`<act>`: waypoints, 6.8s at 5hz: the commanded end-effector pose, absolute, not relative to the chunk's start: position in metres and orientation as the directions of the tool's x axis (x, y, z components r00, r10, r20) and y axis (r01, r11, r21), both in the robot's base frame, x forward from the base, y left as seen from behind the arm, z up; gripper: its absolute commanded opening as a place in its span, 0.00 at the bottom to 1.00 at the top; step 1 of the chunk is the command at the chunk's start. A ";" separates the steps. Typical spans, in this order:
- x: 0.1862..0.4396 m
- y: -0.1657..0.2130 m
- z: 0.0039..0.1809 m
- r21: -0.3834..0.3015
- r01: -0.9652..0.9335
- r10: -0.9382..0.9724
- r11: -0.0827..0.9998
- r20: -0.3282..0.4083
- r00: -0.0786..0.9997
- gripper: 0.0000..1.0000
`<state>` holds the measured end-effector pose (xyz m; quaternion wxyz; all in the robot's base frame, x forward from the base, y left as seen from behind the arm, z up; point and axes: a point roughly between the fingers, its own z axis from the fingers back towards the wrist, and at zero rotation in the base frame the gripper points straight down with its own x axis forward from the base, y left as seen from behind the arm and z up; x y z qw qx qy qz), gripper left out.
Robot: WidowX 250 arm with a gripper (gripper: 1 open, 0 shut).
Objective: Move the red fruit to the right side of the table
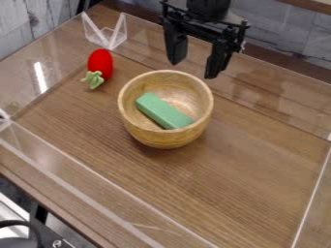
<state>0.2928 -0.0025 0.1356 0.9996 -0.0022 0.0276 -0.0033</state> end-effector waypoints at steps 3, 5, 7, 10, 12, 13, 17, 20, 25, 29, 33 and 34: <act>0.304 0.050 0.150 -0.010 -0.024 0.024 1.000 -0.014 1.000 1.00; 0.295 0.133 0.152 0.010 -0.002 0.002 1.000 0.003 1.000 1.00; 0.313 0.149 0.128 0.015 0.001 -0.001 1.000 0.000 1.000 1.00; 0.324 0.187 0.094 0.019 -0.100 0.100 0.995 0.005 0.995 1.00; 0.333 0.204 0.090 0.013 -0.157 0.157 0.988 0.002 0.988 1.00; 0.338 0.208 0.091 0.013 -0.157 0.157 0.987 -0.006 0.988 1.00; 0.331 0.200 0.068 0.010 -0.360 0.360 0.933 -0.032 0.932 1.00; 0.346 0.177 0.038 -0.002 -0.334 0.333 0.943 -0.028 0.942 0.00; 0.369 0.013 0.125 -0.061 -0.184 0.188 0.981 0.068 0.980 0.00; 0.378 -0.122 0.080 -0.053 0.054 -0.052 0.997 0.041 0.998 0.00; 0.370 -0.120 0.082 -0.037 0.126 -0.119 0.991 0.146 0.982 0.00; 0.374 -0.114 0.085 -0.024 0.185 -0.178 0.982 0.177 0.968 0.00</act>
